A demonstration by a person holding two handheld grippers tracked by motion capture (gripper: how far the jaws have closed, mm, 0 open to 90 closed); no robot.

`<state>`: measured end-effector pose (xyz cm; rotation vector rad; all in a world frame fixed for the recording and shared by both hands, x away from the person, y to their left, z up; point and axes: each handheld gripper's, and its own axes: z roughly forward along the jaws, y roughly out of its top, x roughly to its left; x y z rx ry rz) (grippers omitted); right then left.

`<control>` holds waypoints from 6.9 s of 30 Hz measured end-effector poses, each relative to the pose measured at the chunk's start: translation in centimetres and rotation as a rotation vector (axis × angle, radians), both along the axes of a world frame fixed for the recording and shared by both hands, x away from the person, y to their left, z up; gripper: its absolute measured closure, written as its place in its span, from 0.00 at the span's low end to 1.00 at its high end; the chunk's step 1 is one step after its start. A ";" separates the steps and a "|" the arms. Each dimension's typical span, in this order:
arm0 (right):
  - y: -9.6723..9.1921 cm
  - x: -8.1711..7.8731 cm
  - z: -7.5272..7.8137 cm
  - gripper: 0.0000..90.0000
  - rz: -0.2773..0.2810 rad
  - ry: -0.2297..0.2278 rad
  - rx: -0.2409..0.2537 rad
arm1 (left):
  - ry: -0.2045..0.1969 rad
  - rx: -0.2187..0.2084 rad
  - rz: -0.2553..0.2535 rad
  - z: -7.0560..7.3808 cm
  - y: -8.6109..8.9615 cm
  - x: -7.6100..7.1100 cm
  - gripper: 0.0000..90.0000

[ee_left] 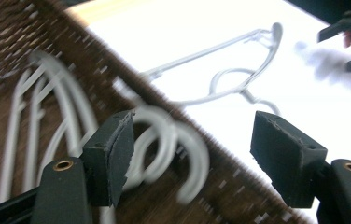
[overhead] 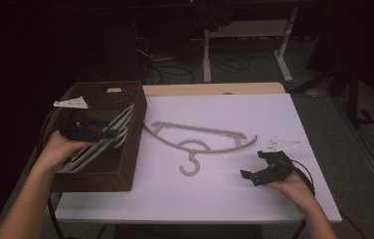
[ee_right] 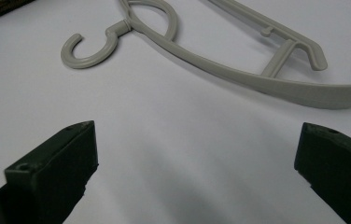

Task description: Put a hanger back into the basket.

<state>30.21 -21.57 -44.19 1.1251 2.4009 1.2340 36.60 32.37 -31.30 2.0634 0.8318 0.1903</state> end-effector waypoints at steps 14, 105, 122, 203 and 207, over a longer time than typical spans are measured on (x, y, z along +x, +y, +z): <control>0.0 0.0 0.0 0.00 0.010 -0.008 -0.002 | -0.043 -0.052 -0.098 1.2 -8.6 0.3 0.37; -0.2 0.1 0.4 0.00 0.010 -0.011 -0.002 | 0.095 0.138 -0.335 -11.0 -20.5 -2.3 0.68; -0.2 3.2 3.5 0.26 -0.081 0.031 -0.076 | 0.034 0.070 -0.356 -11.1 -16.9 -3.7 0.21; -0.7 8.8 3.3 0.77 -0.151 0.076 -0.143 | 0.023 0.272 -0.620 -12.5 -22.7 -3.3 0.91; -1.4 7.2 4.9 0.67 -0.149 0.044 -0.090 | 0.035 0.222 -0.581 -11.7 -21.8 -2.9 0.91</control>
